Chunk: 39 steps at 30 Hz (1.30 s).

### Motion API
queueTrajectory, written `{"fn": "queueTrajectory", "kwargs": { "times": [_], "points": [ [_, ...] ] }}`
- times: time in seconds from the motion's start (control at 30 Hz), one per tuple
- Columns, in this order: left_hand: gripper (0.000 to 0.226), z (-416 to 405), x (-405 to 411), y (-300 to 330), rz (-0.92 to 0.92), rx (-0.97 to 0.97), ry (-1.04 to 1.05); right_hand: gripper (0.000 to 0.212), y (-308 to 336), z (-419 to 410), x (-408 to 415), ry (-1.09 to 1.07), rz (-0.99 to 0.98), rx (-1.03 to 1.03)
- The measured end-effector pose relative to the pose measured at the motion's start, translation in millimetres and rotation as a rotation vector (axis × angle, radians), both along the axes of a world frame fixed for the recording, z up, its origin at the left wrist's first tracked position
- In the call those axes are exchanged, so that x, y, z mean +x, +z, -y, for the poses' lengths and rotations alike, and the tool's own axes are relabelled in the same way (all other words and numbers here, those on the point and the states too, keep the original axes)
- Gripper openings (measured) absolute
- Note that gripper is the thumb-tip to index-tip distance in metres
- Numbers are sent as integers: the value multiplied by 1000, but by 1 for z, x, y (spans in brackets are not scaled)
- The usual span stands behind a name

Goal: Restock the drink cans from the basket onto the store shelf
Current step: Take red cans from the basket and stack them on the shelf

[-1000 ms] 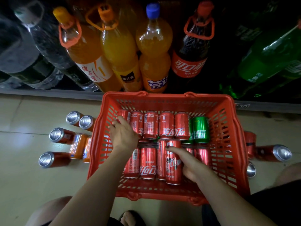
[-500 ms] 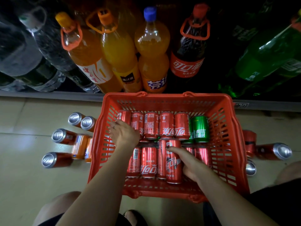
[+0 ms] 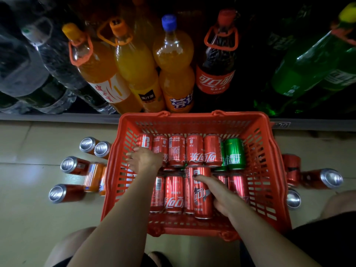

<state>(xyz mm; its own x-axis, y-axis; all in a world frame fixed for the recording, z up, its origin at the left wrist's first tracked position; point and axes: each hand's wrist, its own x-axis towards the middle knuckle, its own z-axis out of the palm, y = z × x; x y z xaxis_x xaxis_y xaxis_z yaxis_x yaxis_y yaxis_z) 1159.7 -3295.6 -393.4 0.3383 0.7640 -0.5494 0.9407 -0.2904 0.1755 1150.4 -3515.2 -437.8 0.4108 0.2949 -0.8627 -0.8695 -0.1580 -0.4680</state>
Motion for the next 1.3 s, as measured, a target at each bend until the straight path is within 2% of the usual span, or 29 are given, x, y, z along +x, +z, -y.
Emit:
{"fn": "queueTrajectory", "kwargs": {
  "times": [0.13, 0.33, 0.47, 0.63, 0.77, 0.9, 1.1, 1.3],
  "points": [
    [101, 1, -1, -5, 9, -10, 14, 40, -2, 2, 1, 0, -5, 3],
    [109, 12, -2, -7, 74, -73, 22, 38, -1, 4, 0, -5, 2, 19],
    [111, 2, 2, -3, 41, -54, 36, 40, -2, 4, 0, -2, 1, 28],
    [104, 10, 1, -6, -21, -68, -37, 37, -3, 4, 1, -9, -1, 34],
    [100, 5, 4, -11, -43, -80, -3, 40, -6, 4, 0, -14, 1, 43],
    [99, 3, 9, -23, -75, -126, 118, 40, -5, 5, 1, -5, 1, 49],
    [88, 0, 8, -26, -132, -118, 71, 39, -4, 9, 2, 0, 0, 59],
    [81, 0, 2, -34, -62, -139, 143, 38, -5, 10, 3, -11, 8, 50]
  ]
}}
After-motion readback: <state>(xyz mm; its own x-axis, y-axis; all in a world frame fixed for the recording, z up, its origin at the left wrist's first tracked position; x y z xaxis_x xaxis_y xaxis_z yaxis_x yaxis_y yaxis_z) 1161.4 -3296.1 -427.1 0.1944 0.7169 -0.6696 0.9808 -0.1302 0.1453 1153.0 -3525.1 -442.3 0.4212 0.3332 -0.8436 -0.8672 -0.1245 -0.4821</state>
